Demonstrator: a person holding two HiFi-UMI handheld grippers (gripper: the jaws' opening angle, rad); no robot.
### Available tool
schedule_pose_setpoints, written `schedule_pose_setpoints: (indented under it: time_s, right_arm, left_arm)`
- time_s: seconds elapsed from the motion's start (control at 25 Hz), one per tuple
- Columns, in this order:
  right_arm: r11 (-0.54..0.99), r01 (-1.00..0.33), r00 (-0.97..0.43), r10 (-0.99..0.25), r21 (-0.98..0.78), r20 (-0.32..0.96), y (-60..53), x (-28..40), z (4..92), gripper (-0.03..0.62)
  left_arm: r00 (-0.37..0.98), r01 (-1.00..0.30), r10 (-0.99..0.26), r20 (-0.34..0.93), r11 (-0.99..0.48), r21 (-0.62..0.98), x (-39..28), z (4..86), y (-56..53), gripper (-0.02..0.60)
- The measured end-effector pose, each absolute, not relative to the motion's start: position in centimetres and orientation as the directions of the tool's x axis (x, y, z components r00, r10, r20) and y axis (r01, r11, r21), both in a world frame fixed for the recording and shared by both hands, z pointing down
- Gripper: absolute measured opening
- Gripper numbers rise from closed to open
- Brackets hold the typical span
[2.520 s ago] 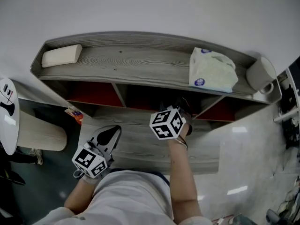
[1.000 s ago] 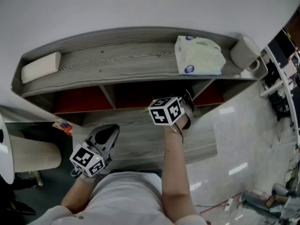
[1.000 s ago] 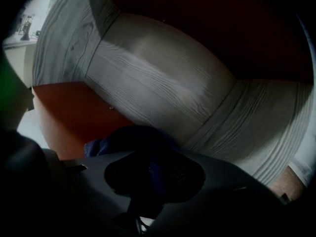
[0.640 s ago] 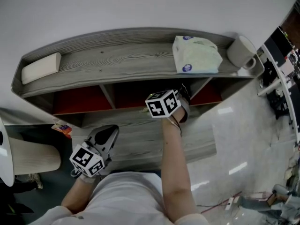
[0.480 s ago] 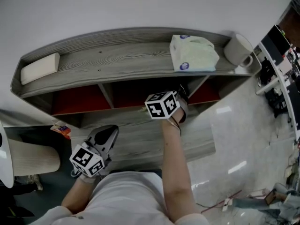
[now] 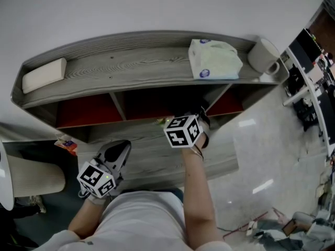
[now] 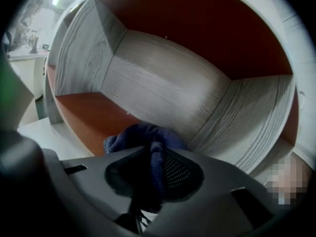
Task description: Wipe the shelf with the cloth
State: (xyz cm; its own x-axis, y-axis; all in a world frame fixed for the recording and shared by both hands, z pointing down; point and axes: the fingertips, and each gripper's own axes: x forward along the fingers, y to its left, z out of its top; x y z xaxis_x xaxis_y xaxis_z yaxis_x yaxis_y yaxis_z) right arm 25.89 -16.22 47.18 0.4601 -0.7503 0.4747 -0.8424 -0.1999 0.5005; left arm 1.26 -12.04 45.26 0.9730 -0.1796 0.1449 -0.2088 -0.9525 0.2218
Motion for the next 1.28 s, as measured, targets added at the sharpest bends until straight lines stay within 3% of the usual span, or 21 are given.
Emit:
schedule_pose_setpoints:
  time_s: [0.36, 0.52, 0.76, 1.12, 1.28]
  right_arm:
    - [-0.19, -0.862, 0.422, -0.781, 0.469, 0.459, -14.2, 24.3, 47.1, 0.072]
    - [-0.247, -0.903, 0.39, -0.814, 0.351, 0.431, -13.3, 24.4, 46.3, 0.23]
    - [-0.333, -0.927, 0.376, -0.838, 0.175, 0.395, -11.9, 25.3, 46.2, 0.291]
    - [-0.361, -0.931, 0.353, -0.865, 0.045, 0.358, -12.3, 25.9, 47.8, 0.276]
    - [-0.318, -0.946, 0.313, -0.866, 0.054, 0.39, -12.7, 24.8, 47.8, 0.165]
  left_arm:
    - [0.975, -0.202, -0.172, 0.14, -0.951, 0.233, 1.6, 45.5, -12.1, 0.015]
    - [0.976, -0.194, -0.165, 0.14, -0.953, 0.234, 1.8, 45.5, -11.9, 0.015]
    - [0.977, -0.185, -0.154, 0.145, -0.954, 0.236, 1.9, 45.7, -11.6, 0.015]
    - [0.978, -0.181, -0.149, 0.148, -0.955, 0.236, 1.8, 45.9, -11.2, 0.015]
    - [0.976, -0.184, -0.15, 0.156, -0.955, 0.232, 1.8, 46.0, -11.1, 0.015]
